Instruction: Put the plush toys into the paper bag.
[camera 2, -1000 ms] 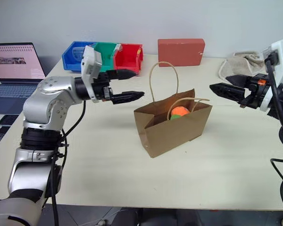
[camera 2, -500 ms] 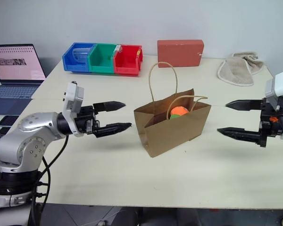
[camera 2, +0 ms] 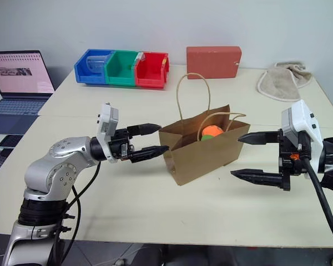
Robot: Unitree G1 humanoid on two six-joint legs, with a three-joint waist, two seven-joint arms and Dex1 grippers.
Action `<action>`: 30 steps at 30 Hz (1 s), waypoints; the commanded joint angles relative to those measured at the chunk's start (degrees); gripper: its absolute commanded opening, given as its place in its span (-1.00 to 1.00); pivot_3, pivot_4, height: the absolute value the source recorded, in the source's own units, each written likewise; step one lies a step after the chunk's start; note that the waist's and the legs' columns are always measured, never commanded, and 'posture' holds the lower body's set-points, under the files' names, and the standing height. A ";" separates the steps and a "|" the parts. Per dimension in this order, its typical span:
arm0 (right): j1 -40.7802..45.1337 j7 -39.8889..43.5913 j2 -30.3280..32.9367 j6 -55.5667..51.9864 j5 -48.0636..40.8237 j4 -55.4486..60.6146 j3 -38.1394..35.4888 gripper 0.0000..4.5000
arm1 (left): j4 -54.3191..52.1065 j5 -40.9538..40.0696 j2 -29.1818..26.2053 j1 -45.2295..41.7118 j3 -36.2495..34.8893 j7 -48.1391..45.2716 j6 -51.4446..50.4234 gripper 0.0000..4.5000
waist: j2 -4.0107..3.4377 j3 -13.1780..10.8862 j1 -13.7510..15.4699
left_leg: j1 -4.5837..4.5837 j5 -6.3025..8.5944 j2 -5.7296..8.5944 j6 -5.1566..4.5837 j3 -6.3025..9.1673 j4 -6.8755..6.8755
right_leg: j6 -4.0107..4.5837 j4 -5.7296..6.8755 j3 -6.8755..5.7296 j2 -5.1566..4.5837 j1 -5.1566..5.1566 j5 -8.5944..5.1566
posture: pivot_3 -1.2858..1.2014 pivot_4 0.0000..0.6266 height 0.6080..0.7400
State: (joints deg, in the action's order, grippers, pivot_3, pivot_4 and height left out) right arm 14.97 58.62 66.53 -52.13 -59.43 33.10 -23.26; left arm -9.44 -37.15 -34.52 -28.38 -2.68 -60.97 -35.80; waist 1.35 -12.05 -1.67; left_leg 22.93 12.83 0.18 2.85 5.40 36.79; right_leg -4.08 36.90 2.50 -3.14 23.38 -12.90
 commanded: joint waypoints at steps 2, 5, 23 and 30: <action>1.48 0.30 1.28 -1.01 -3.50 0.96 -1.37 0.98 | -0.96 -1.92 -2.53 -0.95 0.61 -5.23 -0.53 1.00 | 0.00 0.00 0.00 | 0.00 0.00 -0.01 0.00 0.00 -0.01 | 0.04 0.01 0.00 0.00 0.01 -0.02 | 0.03 -0.52 1.00; 2.39 -0.01 1.47 -1.23 -4.47 0.71 -0.80 0.98 | 0.54 -0.66 -3.77 -1.62 1.86 -7.82 0.27 1.00 | 0.00 0.00 0.02 | 0.00 0.00 0.00 0.00 -0.03 0.02 | 0.24 0.00 0.02 0.00 0.01 -0.14 | 0.03 -0.52 1.00; -0.77 -0.66 -0.85 5.76 4.11 5.09 2.94 0.98 | -4.23 9.58 4.64 3.03 7.87 4.36 8.74 1.00 | 0.00 0.00 0.09 | 0.01 0.00 0.00 0.00 -0.04 0.04 | -0.01 -0.01 0.05 -0.01 0.01 0.00 | 0.03 -0.52 1.00; -1.00 -1.24 -2.98 8.89 6.41 5.70 3.43 1.00 | -0.81 11.24 7.00 2.45 7.09 7.06 11.70 0.82 | 0.00 0.00 0.18 | 0.02 0.00 0.01 0.00 -0.01 0.05 | -0.02 -0.01 0.02 -0.01 0.01 0.01 | 0.03 -0.52 1.00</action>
State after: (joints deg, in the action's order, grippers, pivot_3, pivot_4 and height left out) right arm 13.90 57.43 63.69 -44.21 -52.90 38.00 -18.96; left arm -10.15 -26.70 -27.17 -25.12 5.42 -54.13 -26.22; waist 1.35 -12.05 -1.49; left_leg 22.95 12.84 0.19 2.86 5.39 36.83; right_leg -4.10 36.89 2.52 -3.15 23.39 -12.89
